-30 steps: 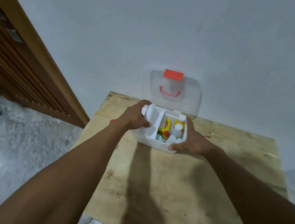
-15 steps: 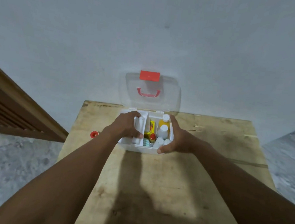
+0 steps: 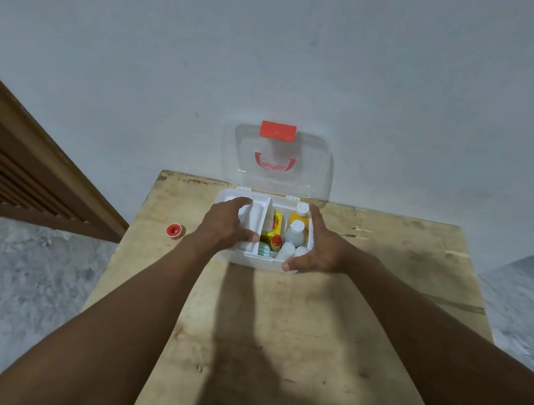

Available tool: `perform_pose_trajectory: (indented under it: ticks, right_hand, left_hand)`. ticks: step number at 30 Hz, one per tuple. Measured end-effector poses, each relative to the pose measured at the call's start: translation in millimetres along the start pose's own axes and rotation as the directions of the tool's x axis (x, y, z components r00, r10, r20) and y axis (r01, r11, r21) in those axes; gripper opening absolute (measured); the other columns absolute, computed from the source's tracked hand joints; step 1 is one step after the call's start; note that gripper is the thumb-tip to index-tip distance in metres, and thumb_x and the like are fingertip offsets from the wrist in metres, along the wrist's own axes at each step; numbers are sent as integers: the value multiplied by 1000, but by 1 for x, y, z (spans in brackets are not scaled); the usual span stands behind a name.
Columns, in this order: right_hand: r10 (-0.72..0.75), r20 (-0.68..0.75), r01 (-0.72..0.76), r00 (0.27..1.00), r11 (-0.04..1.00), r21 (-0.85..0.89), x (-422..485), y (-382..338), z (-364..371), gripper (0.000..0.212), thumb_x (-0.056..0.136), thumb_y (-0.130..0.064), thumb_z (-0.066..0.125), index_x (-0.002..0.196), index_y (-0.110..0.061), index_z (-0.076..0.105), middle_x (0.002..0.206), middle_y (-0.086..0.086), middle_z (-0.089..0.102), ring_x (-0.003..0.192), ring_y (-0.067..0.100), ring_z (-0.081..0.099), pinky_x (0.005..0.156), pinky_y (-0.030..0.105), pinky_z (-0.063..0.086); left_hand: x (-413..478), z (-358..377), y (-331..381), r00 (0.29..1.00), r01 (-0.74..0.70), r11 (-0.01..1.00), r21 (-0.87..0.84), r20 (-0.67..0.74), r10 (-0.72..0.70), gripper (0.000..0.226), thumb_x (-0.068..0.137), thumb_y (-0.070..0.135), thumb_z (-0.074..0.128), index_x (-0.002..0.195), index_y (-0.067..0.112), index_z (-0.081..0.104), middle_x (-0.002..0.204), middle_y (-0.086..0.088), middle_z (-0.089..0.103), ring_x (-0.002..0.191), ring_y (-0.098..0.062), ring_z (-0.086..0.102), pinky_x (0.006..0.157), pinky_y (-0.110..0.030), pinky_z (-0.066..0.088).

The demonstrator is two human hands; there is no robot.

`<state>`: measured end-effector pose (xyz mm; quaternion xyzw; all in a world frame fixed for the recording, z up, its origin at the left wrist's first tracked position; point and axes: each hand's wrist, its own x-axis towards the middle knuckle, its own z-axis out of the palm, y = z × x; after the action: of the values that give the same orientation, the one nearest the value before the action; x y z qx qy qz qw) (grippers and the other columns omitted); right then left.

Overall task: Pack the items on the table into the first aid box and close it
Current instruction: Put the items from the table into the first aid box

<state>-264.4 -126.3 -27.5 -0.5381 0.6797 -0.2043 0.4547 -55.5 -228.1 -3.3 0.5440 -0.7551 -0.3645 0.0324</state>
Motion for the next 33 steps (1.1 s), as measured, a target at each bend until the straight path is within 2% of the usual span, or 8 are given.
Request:
perform_pose_trajectory:
  ticks: [2, 8, 12, 15, 18, 22, 27, 33]
  right_hand:
    - [16, -8, -16, 1000, 1000, -7, 4, -3, -1, 128, 55, -38, 93, 143, -45, 0, 133, -6, 50, 116, 20, 55, 87, 29, 49]
    - [53, 33, -49, 998, 994, -101, 9, -9, -5, 153, 42, -60, 88, 149, -34, -19, 146, -7, 42, 126, 23, 51, 105, 44, 45]
    - [36, 33, -32, 999, 991, -133, 12, -6, -6, 152, 41, -65, 88, 148, -33, -15, 138, -9, 48, 123, 21, 54, 102, 45, 49]
    - [29, 29, -24, 999, 991, -132, 14, -4, -6, 153, 39, -66, 89, 148, -35, -15, 142, -12, 44, 127, 20, 50, 103, 44, 49]
    - [8, 33, -3, 999, 992, -129, 14, -1, -6, 145, 42, -63, 90, 145, -38, -8, 139, -12, 46, 125, 18, 51, 103, 44, 48]
    - [-17, 12, 18, 1000, 992, -121, 14, 1, -5, 137, 41, -65, 90, 141, -47, -2, 139, -10, 45, 121, 19, 54, 102, 45, 49]
    - [-11, 7, 12, 1000, 994, -108, 15, 1, -3, 144, 40, -63, 91, 146, -47, -6, 139, -17, 47, 123, 19, 54, 106, 46, 46]
    - [-26, -9, 25, 1000, 995, -98, 12, -1, -3, 129, 42, -60, 92, 140, -49, 9, 128, -17, 53, 116, 18, 59, 101, 47, 50]
  left_hand:
    - [-1, -3, 0, 1000, -16, 1000, 3, -20, 16, 84, 74, 33, 86, 148, 26, 45, 125, -10, 64, 109, -24, 59, 92, -33, 47]
    - [-4, 1, -1, 996, -21, 1000, -11, -85, 20, 76, 77, 31, 83, 145, 25, 50, 126, -12, 64, 112, -27, 59, 95, -36, 49]
    - [-16, 10, -2, 979, -57, 998, -39, -200, 48, 69, 79, 32, 82, 142, 19, 54, 125, -13, 61, 111, -28, 59, 92, -35, 47]
    - [-31, 19, -10, 900, -158, 985, -75, -421, 112, 52, 87, 32, 73, 134, 15, 60, 123, -12, 57, 103, -24, 62, 90, -36, 51]
    - [-48, 29, -18, 782, -186, 978, -91, -616, 91, 37, 94, 27, 65, 129, 13, 62, 121, -7, 57, 91, -11, 58, 78, -22, 45]
    - [-70, 43, -45, 658, -131, 981, -143, -752, -22, 30, 95, 19, 60, 124, 10, 62, 112, -7, 57, 90, -9, 52, 79, -29, 49]
    - [-94, 65, -96, 611, 45, 987, -156, -777, -151, 38, 91, 16, 64, 127, 4, 59, 118, -17, 57, 103, -17, 53, 88, -26, 46]
    - [-94, 80, -127, 675, 148, 975, -169, -703, -224, 58, 89, 22, 70, 136, -5, 47, 133, -22, 52, 124, -36, 50, 104, -37, 41]
